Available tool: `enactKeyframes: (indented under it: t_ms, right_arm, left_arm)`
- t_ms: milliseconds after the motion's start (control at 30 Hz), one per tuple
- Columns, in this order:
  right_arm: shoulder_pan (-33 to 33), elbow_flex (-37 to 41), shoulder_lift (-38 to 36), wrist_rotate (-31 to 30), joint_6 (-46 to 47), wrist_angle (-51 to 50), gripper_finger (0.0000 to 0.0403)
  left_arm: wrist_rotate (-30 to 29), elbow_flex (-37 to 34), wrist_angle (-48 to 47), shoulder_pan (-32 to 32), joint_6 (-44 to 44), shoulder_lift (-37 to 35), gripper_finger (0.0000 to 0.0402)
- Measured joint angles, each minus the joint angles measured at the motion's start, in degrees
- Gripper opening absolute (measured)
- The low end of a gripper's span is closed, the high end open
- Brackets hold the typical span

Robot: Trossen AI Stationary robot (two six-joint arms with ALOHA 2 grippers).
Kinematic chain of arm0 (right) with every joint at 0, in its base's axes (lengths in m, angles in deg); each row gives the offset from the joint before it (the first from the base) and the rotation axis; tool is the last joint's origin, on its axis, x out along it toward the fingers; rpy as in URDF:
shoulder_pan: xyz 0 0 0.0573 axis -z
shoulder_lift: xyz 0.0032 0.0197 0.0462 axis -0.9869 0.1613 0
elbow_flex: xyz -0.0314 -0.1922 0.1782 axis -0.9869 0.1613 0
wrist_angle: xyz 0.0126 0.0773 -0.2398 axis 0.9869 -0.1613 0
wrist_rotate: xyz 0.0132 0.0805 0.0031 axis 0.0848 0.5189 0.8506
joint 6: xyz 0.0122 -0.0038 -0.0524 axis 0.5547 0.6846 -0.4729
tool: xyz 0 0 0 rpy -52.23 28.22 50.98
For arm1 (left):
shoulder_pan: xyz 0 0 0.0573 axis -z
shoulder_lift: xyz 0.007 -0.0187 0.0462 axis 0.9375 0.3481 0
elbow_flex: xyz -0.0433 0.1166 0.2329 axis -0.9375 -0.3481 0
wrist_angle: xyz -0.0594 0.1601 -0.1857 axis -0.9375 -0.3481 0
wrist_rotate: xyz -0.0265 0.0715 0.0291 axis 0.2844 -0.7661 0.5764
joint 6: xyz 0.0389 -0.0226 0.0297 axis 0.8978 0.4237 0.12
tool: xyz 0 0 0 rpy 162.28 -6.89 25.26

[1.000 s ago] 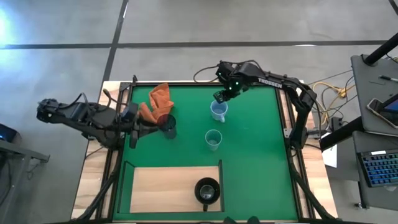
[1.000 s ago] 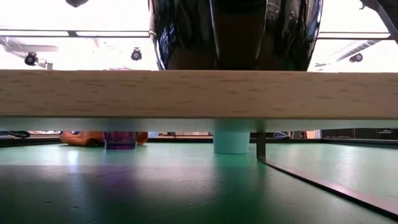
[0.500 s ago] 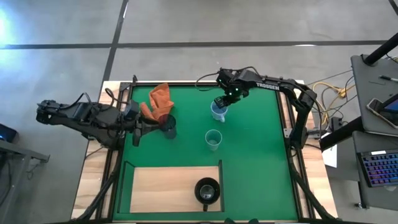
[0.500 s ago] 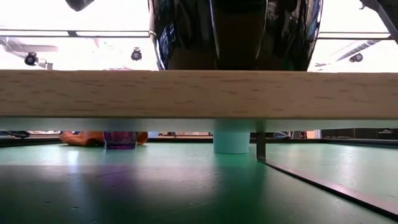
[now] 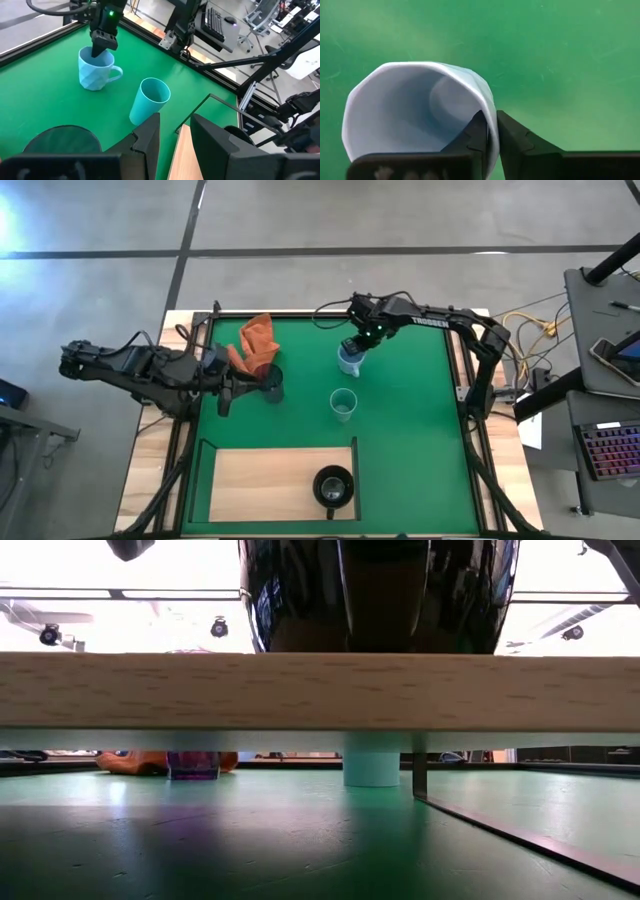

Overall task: Stack small to large cups/mugs on shelf
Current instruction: Put the blue mug on the shelf

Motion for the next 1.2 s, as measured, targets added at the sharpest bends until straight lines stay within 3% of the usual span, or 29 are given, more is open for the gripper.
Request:
enactKeyframes:
  t_ms: [300,567,767,967,1200]
  right_arm:
    - [-3.1,-3.1,0.6,-1.0,-0.6,-2.8,0.0015]
    - [-8.8,-18.0,0.4,-11.8,-4.7,-15.5,0.0014]
    - [-13.6,-28.2,0.3,-11.3,-1.0,-16.5,0.0013]
    - [-20.3,-39.3,1.9,-11.4,2.7,-20.7,0.0013]
    - [-29.5,-54.0,8.6,-8.4,7.6,-26.1,0.0013]
  left_arm:
    - [-0.8,-0.2,-0.1,0.0,0.0,-1.1,0.0094]
    - [-0.8,-0.3,-2.0,0.0,0.4,-2.1,0.0094]
    - [-1.6,-0.5,-8.8,0.0,0.1,-2.1,0.0094]
    - [-1.6,-0.9,-9.6,0.0,0.1,-2.1,0.0094]
    - [-1.4,-1.2,-9.5,0.0,0.1,-2.3,0.0094]
